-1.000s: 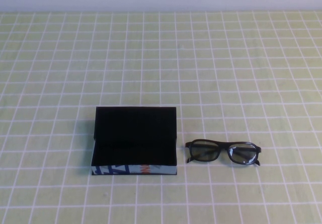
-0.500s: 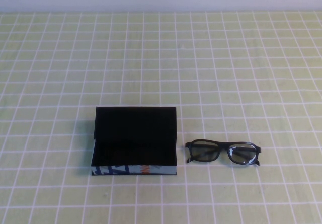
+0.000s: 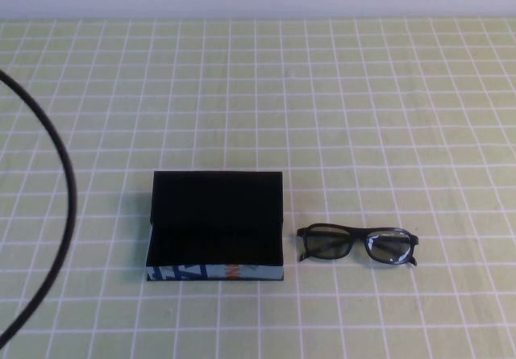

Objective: Return glasses to glasses case

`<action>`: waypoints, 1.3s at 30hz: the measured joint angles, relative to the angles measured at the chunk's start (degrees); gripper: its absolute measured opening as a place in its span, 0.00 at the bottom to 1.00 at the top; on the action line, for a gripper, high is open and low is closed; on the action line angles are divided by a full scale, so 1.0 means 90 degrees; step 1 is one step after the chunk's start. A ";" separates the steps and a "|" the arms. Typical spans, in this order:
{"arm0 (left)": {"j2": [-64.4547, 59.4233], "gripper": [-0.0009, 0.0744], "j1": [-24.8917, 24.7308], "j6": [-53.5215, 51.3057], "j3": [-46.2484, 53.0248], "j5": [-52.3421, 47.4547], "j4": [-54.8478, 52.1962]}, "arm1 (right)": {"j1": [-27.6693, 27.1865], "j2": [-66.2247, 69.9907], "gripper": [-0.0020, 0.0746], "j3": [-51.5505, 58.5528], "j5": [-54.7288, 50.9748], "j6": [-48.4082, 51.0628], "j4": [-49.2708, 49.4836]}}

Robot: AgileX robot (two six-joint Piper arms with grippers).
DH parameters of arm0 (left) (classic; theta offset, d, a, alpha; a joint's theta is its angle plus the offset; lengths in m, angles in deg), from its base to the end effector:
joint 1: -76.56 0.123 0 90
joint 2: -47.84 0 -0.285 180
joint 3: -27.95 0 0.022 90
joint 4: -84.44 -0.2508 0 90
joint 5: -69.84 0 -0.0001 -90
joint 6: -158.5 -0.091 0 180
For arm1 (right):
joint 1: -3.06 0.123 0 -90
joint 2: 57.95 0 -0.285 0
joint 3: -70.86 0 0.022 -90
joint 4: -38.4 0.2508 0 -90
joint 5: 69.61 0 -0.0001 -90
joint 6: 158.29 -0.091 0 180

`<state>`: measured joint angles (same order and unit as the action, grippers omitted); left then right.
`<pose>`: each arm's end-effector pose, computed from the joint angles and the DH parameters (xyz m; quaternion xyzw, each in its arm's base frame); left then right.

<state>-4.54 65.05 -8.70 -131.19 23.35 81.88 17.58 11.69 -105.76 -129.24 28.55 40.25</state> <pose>0.1366 -0.0248 0.3970 -0.0046 0.8646 -0.0844 0.4952 0.1941 0.0529 0.4228 -0.1679 0.9002 0.0429 0.3995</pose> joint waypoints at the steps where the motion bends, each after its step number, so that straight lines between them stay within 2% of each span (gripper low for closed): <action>1: -0.0144 0.01 0.0000 -0.0013 0.0000 -0.0191 0.0061 | 0.0018 0.0122 0.00 0.0000 -0.0050 0.0156 0.0114; 11: -0.0987 0.01 0.0000 -0.0109 0.0000 -0.1092 0.0321 | 0.0155 0.1510 0.00 0.0000 -0.0627 0.2483 0.2001; 17: -0.1159 0.01 -0.0015 -0.0132 0.0000 -0.1307 0.0582 | 0.0959 0.2403 0.02 0.0000 -0.0627 0.3783 0.1579; 20: -0.1168 0.01 -0.0015 -0.0132 0.0000 -0.1367 0.0605 | 0.1362 0.2849 0.11 0.0000 -0.0609 0.4007 0.1144; 24: -0.1168 0.01 -0.0015 -0.0142 0.0000 -0.1442 0.0623 | 0.1755 0.3296 0.39 0.0000 -0.0273 0.4102 0.0616; 27: -0.1168 0.01 -0.0015 -0.0163 0.0000 -0.1509 0.0623 | 0.1914 0.3549 0.54 0.0000 0.0272 0.4116 0.0238; 31: -0.1168 0.01 -0.0019 -0.0188 0.0000 -0.1632 0.0623 | 0.1958 0.3902 0.60 0.0000 0.0805 0.4116 -0.0205; 39: -0.1168 0.01 -0.0029 -0.0190 0.0000 -0.1765 0.0623 | 0.1958 0.4526 0.61 0.0000 0.1091 0.4125 -0.0748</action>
<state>-15.05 64.79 -10.41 -131.19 7.47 87.49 35.20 52.42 -105.76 -119.42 65.67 33.51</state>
